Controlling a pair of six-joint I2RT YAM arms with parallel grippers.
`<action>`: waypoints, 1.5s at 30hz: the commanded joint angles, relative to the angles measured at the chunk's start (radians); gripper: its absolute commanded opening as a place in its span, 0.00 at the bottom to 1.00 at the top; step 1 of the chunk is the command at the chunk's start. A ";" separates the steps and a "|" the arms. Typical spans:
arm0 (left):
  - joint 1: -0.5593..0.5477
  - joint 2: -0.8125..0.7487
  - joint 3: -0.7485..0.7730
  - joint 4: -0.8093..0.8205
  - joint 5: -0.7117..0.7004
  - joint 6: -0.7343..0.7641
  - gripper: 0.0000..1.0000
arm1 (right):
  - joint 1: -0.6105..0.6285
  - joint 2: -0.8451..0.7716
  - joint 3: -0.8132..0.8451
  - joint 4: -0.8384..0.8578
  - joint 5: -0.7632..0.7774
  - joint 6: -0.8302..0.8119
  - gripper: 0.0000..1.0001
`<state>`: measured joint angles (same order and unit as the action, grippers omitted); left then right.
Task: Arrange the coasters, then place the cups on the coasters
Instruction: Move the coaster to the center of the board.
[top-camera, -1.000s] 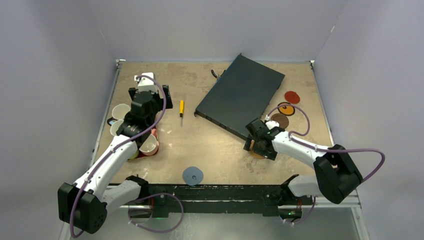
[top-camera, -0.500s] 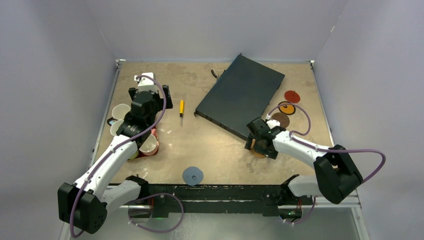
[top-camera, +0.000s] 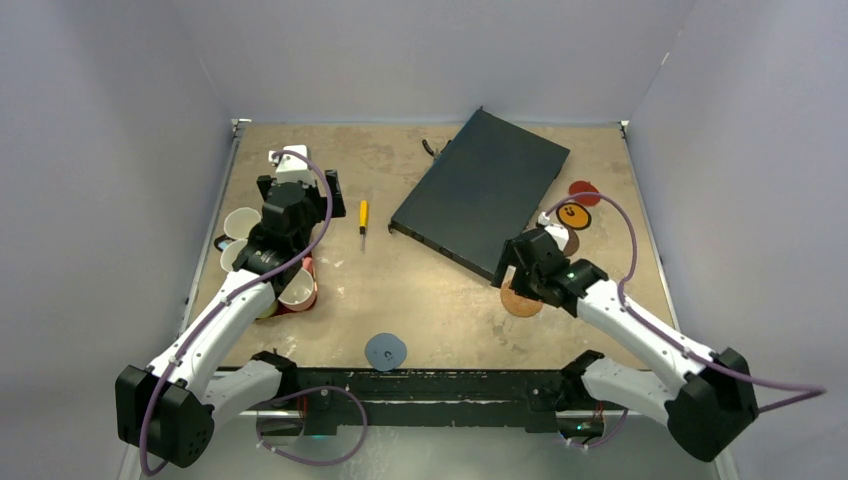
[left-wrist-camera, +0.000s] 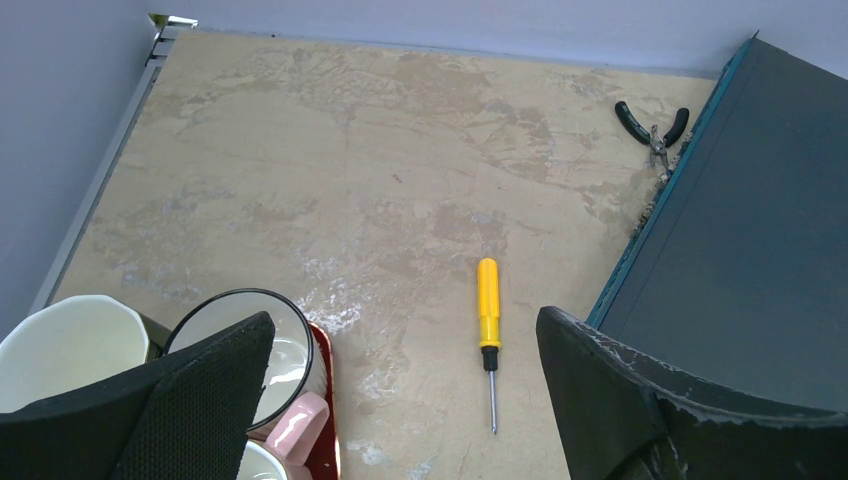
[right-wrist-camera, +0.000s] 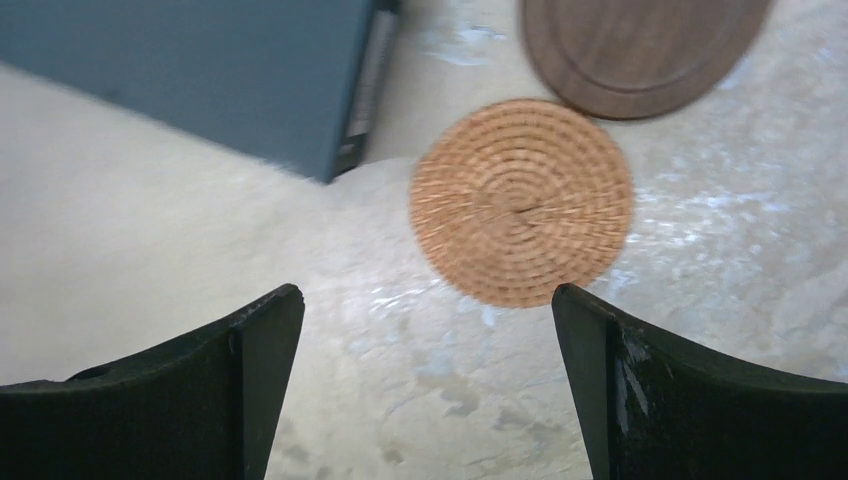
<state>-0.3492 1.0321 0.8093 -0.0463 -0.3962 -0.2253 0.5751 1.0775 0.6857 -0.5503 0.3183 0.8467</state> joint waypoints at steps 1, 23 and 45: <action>-0.005 -0.010 0.008 0.028 0.011 -0.014 0.99 | 0.022 -0.118 0.058 0.061 -0.141 -0.120 0.98; -0.005 0.000 0.012 0.019 -0.016 -0.008 0.99 | 0.883 0.672 0.556 0.329 0.074 -0.236 0.98; -0.005 -0.004 0.014 0.019 -0.006 -0.009 0.99 | 0.845 0.824 0.581 0.274 0.000 -0.351 0.98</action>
<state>-0.3492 1.0325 0.8093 -0.0471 -0.4007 -0.2249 1.4403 1.8957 1.2579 -0.2592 0.3191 0.5297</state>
